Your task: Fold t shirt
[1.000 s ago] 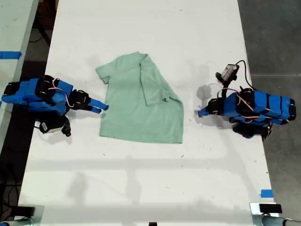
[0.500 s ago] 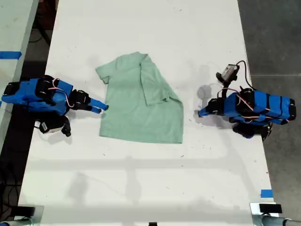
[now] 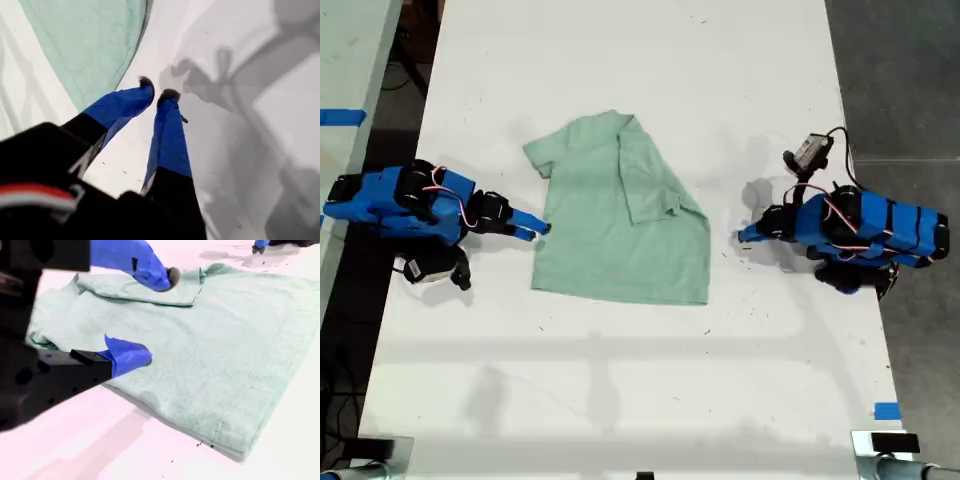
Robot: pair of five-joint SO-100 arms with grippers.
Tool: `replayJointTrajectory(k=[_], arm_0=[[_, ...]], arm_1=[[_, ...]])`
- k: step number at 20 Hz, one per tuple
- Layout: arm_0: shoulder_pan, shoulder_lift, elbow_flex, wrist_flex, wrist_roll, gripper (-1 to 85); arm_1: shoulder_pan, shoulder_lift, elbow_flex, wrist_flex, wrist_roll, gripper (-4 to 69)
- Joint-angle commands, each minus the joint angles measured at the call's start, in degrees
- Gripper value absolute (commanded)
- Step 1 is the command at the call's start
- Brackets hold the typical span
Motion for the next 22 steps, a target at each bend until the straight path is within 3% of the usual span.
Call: replayJointTrajectory(k=[1, 7, 22], arm_0=[[-0.26, 0.35, -0.79, 0.09, 0.09, 20.0], [-0.35, 0.35, -0.79, 0.09, 0.09, 20.0], [-0.26, 0.35, -0.79, 0.09, 0.09, 20.0]], arm_1=[[1.14, 0.62, 2.99, 0.35, -0.7, 8.1], [0.18, 0.62, 2.99, 0.35, 0.53, 3.5], [0.44, 0.62, 2.99, 0.44, 1.05, 4.2]])
